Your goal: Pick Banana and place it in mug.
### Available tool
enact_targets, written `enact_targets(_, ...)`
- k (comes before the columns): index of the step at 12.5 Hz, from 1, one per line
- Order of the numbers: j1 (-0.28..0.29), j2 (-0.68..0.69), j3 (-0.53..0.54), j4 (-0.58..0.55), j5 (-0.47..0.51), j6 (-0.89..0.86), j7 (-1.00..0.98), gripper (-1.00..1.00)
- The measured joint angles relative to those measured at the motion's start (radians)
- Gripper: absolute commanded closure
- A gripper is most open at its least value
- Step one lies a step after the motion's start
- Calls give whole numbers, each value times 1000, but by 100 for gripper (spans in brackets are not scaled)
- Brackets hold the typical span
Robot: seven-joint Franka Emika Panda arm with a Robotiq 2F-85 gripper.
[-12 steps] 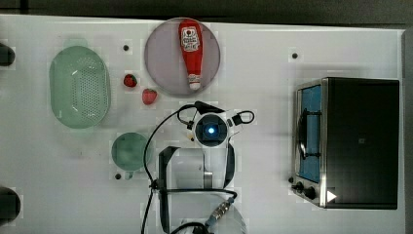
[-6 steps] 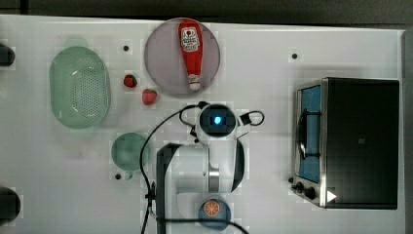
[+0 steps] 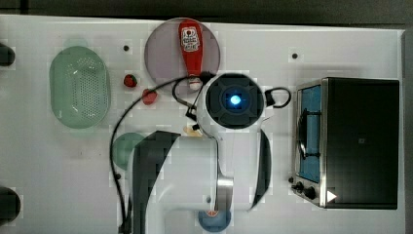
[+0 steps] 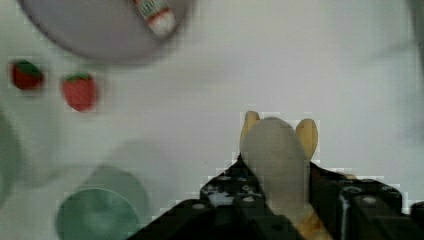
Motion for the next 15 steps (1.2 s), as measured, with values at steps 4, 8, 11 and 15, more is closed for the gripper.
enact_targets(4, -5, -63, 78, 45, 86, -51, 90, 28)
enact_targets(8, 34, -6, 209, 14, 93, -20, 339, 28)
enact_targets(11, 70, 38, 329, -55, 100, 89, 509, 28)
enact_targets(15, 102, 174, 422, -170, 91, 384, 617, 28)
